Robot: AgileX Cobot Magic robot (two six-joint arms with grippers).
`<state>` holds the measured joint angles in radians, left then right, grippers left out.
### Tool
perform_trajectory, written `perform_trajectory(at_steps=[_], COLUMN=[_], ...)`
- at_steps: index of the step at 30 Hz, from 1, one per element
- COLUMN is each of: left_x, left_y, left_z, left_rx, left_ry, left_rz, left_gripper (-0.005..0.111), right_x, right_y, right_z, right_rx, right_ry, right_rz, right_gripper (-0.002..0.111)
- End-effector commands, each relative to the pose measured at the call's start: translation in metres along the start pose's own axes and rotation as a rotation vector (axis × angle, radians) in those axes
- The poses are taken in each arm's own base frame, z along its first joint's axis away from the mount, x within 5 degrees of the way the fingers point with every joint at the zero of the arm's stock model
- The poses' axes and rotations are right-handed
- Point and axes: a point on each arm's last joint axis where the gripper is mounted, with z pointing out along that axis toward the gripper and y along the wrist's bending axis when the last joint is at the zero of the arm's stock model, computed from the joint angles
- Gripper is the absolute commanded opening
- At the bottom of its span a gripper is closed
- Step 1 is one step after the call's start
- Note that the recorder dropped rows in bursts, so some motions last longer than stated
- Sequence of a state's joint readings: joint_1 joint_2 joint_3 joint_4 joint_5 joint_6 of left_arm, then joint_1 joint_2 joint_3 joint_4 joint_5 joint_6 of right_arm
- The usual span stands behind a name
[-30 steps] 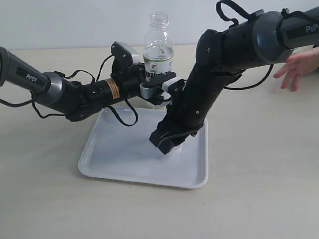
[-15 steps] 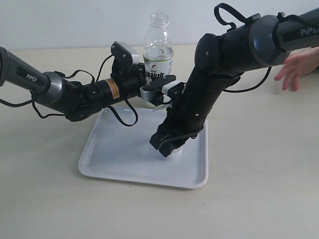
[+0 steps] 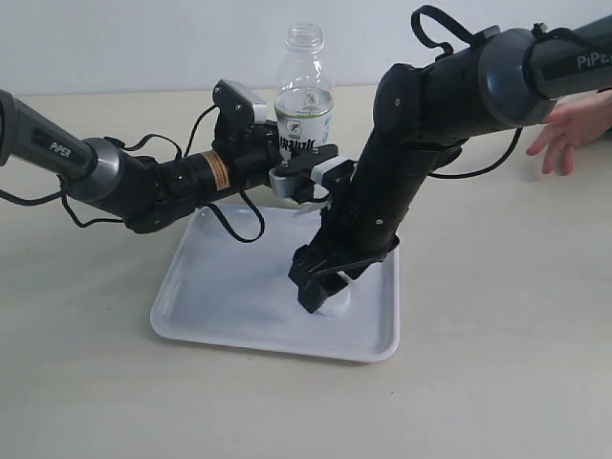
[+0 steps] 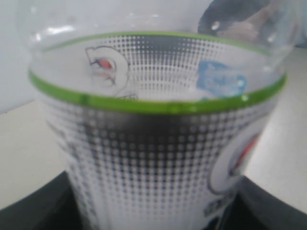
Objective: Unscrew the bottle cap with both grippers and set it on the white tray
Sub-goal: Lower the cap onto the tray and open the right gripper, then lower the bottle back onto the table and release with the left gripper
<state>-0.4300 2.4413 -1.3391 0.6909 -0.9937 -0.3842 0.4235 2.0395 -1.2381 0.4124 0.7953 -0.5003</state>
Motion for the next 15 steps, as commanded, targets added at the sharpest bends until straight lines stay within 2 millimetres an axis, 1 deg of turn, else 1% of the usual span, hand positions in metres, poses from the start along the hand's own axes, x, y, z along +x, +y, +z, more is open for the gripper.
perform_trajectory(at_steps=[1,7,11,13,15], left_x=[-0.005,-0.004,-0.004,-0.004,-0.004], left_y=[0.001,0.001,0.001,0.001,0.001], left_z=[-0.001,-0.001,-0.001,-0.001,-0.001], left_rx=[-0.005,-0.002,-0.002,-0.002,-0.002], left_ry=[-0.038,-0.037,-0.037,-0.037,-0.037], left_rz=[-0.017,-0.015,-0.015,-0.015,-0.015], left_gripper=[0.000,0.000,0.002,0.010,0.023], right_x=[0.003,0.001,0.001,0.001,0.001], right_y=[0.010,0.020,0.026,0.028,0.030], right_z=[-0.021,-0.053,-0.070,-0.077,-0.083], right_rx=[-0.028,-0.017,-0.013,-0.011,-0.009], right_ry=[0.001,-0.084,-0.136,-0.152,-0.169], right_rz=[-0.002,-0.026,-0.034,-0.040,-0.044], right_gripper=[0.071,0.069,0.069,0.069,0.069])
